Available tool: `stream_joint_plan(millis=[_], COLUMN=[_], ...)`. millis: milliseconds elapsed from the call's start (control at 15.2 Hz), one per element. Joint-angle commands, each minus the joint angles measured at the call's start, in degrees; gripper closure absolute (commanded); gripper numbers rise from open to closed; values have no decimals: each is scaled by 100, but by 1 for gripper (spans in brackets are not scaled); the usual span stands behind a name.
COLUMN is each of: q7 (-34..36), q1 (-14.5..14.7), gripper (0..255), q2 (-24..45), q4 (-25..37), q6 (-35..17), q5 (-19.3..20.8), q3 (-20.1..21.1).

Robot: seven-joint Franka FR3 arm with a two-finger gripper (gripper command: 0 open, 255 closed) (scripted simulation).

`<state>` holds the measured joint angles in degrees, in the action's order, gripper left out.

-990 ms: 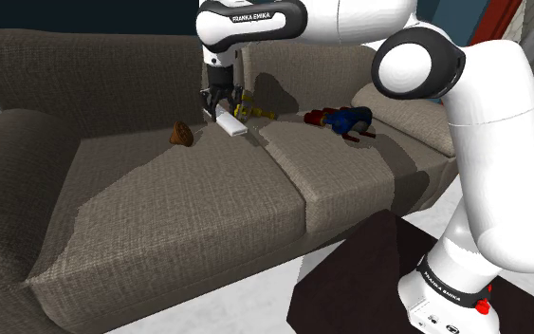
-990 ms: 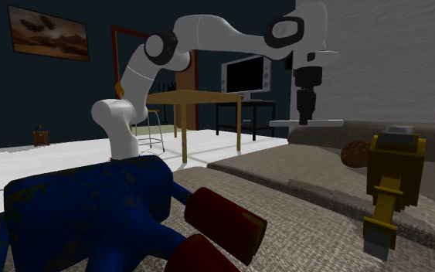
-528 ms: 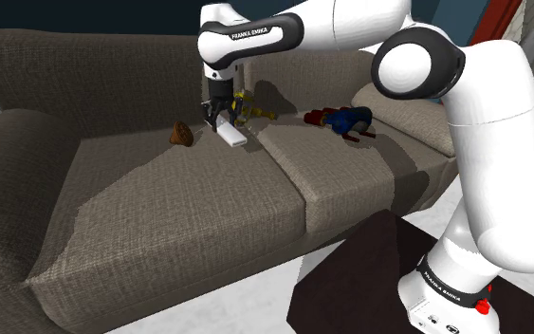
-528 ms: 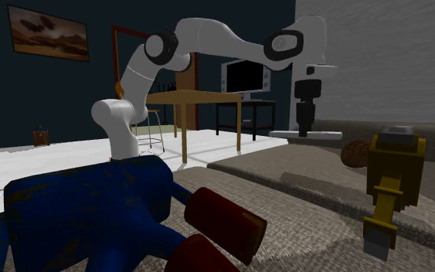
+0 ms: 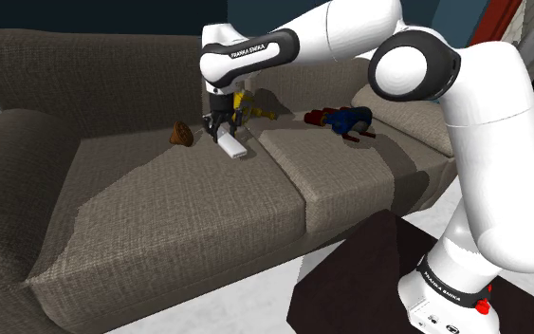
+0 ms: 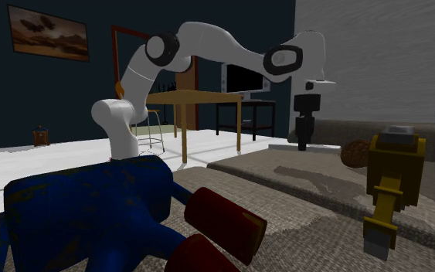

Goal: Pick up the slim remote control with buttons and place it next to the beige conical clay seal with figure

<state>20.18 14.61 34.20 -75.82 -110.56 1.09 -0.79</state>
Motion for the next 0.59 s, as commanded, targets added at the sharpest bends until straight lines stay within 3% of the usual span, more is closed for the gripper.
stream_joint_plan(millis=[0,528], q7=[8,16], q1=[4,3], gripper=[255,255], q2=[24,153], q4=[-118,-350], q6=[-147,-509], q5=[1,3], q3=[1,1])
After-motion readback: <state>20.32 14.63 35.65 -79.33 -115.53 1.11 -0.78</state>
